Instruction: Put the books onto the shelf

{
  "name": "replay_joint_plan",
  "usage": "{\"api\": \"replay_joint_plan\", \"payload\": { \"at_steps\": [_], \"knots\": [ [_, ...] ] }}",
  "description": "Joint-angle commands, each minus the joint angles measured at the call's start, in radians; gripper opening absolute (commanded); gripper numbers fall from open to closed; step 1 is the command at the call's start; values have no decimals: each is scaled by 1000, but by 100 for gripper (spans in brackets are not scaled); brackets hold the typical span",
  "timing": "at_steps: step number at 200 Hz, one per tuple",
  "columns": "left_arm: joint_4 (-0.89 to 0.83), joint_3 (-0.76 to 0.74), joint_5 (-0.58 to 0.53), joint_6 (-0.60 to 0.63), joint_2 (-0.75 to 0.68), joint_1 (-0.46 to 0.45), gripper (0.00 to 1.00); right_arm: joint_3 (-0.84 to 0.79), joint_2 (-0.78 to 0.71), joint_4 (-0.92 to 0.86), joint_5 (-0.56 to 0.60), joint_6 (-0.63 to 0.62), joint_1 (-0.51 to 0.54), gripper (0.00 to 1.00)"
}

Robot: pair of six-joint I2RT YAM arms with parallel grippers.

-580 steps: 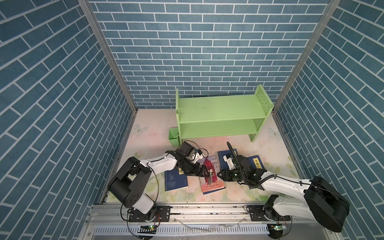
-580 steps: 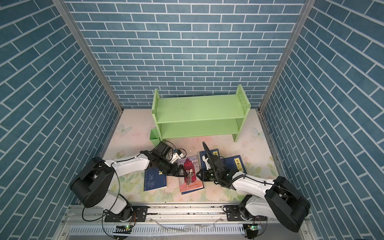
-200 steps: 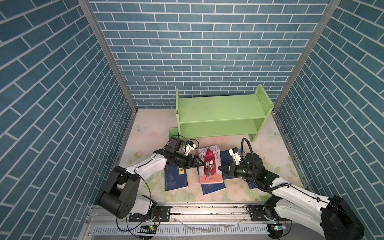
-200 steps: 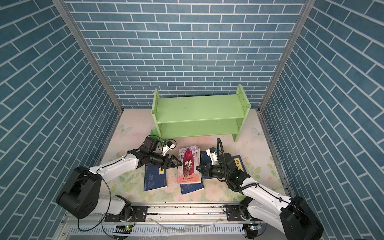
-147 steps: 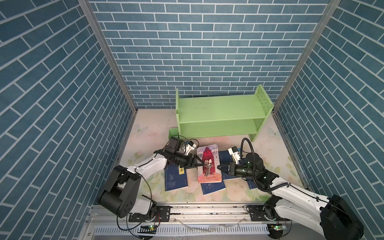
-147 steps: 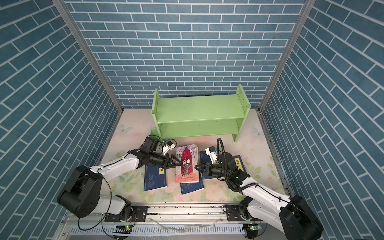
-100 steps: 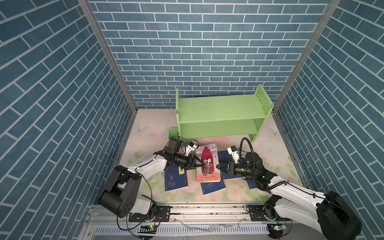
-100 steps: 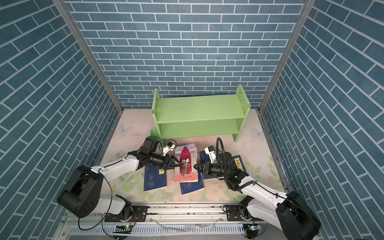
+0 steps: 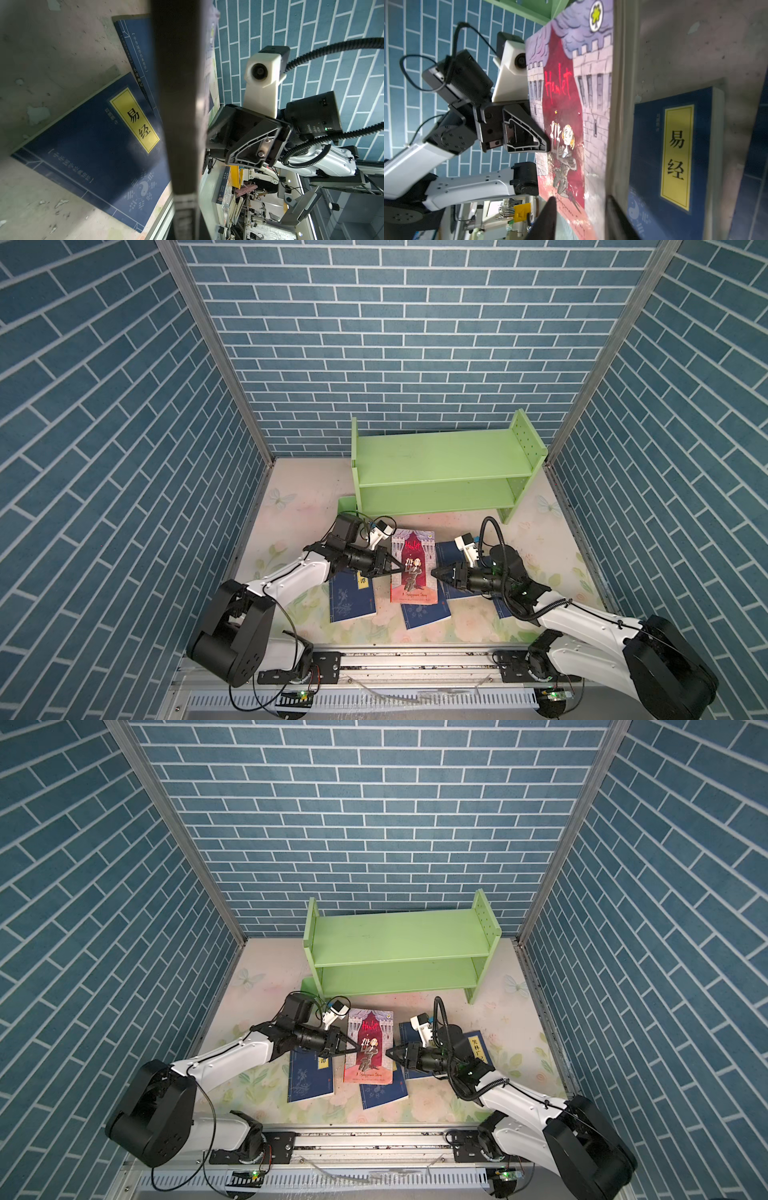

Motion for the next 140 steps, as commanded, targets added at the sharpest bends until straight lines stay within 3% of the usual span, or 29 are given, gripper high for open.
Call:
{"api": "replay_joint_plan", "payload": {
  "at_steps": [1,39,73,106,140],
  "knots": [
    [-87,47,-15,73,-50,2,0,1,-97,-70,57,5,-16,62],
    [-126,70,-55,72,-149,3,0,43,-364,-363,172,0,-30,78],
    [-166,83,-157,30,-197,7,0,40,-505,-458,221,143,-29,82],
    [-123,75,-193,-67,-175,6,0,-5,-495,-369,243,353,-11,81],
    [-34,98,-144,-172,-109,7,0,44,-352,-309,276,397,79,82]
  ]
}}
